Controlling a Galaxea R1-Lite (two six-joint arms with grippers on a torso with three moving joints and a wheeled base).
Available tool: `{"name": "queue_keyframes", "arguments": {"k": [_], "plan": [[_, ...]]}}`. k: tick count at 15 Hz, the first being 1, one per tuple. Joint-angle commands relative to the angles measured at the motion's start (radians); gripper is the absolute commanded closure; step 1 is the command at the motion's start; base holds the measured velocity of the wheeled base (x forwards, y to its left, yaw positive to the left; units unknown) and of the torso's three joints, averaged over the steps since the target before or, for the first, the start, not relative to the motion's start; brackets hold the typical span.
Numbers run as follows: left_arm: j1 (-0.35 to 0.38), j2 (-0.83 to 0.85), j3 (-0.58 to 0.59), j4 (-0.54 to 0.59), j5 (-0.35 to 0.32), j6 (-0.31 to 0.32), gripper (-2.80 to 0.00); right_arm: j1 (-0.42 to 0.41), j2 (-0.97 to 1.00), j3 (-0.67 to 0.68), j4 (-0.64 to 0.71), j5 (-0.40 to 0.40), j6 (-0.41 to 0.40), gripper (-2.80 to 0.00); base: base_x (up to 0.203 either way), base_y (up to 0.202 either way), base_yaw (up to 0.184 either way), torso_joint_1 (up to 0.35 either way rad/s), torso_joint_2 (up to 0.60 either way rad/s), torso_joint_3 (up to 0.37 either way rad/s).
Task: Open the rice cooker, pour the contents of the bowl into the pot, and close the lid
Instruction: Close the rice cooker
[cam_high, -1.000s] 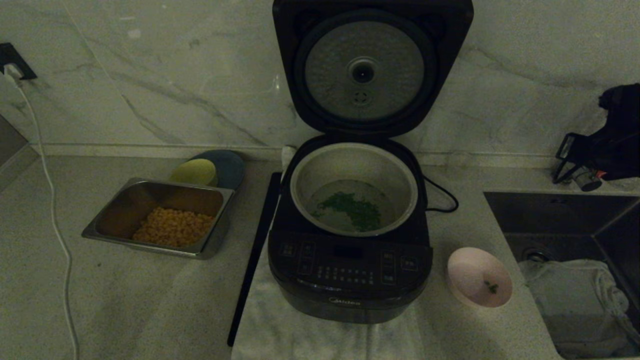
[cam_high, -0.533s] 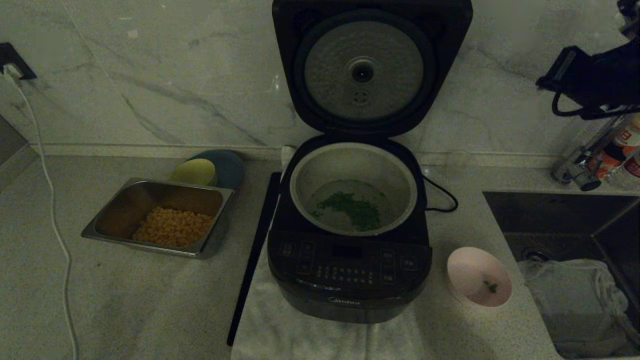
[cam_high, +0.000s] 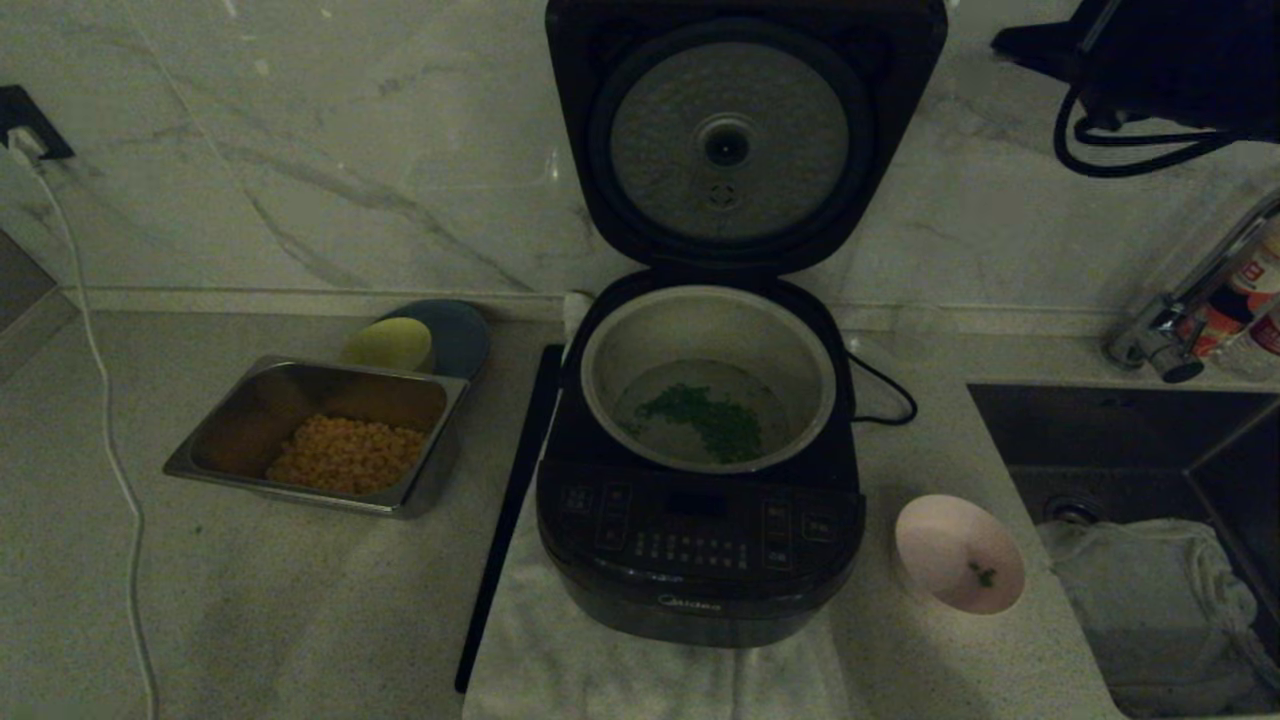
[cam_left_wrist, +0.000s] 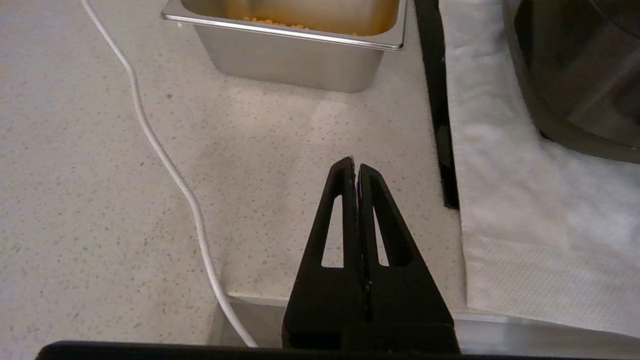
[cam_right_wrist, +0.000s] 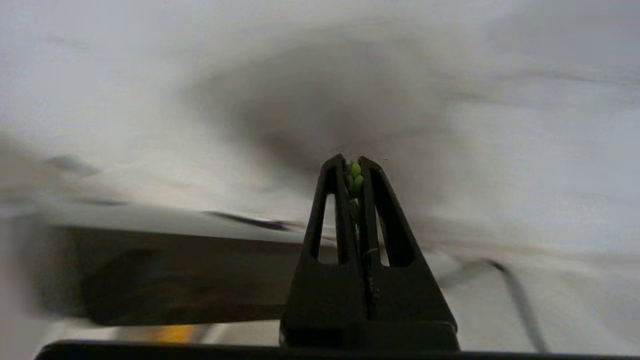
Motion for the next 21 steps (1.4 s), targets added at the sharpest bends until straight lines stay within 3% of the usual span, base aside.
{"name": "queue_keyframes", "arguments": {"k": [1,8,12,21], "plan": [[0.000,0.000,0.000,0.000,0.000,0.000,0.00,0.015,0.016,0.001,-0.067,0.076,0.027,0.00,0.000,0.000,0.000,0.000,0.00,0.000],[0.000,0.000,0.000,0.000,0.000,0.000,0.00,0.070,0.041,0.000,-0.180,0.159,0.051,0.00,0.000,0.000,0.000,0.000,0.00,0.000],[0.000,0.000,0.000,0.000,0.000,0.000,0.00,0.098,0.078,-0.001,-0.226,0.161,0.051,0.00,0.000,0.000,0.000,0.000,0.00,0.000],[0.000,0.000,0.000,0.000,0.000,0.000,0.00,0.127,0.040,0.005,-0.177,0.197,0.073,0.00,0.000,0.000,0.000,0.000,0.00,0.000]]}}
